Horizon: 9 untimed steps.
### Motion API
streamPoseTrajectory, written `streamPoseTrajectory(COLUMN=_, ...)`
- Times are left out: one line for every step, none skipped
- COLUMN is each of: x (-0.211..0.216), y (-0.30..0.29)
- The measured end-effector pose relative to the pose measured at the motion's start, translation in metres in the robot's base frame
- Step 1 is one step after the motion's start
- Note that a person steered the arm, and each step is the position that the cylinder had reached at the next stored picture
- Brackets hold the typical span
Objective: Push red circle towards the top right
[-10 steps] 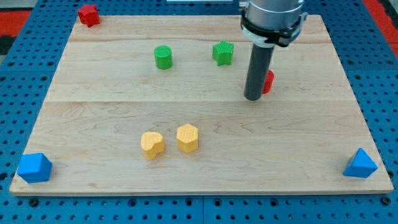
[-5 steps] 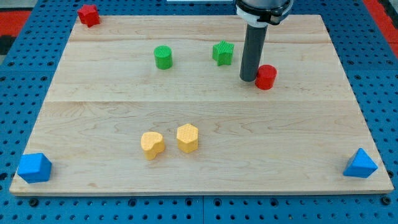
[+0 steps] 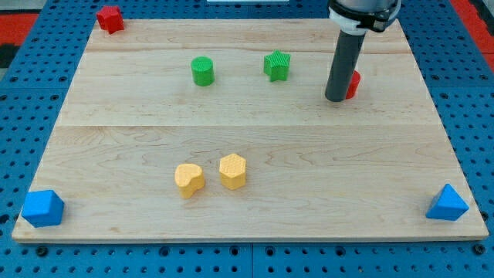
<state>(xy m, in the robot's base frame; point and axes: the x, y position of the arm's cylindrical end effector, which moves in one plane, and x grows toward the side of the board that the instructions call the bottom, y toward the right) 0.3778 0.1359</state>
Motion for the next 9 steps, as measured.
streamPoseTrajectory(x=-0.015, y=0.006)
streamPoseTrajectory(x=-0.023, y=0.022)
streamPoseTrajectory(x=-0.026, y=0.043)
streamPoseTrajectory(x=-0.029, y=0.062)
streamPoseTrajectory(x=-0.037, y=0.073)
streamPoseTrajectory(x=-0.051, y=0.075)
streamPoseTrajectory(x=-0.065, y=0.076)
streamPoseTrajectory(x=-0.077, y=0.078)
streamPoseTrajectory(x=-0.088, y=0.086)
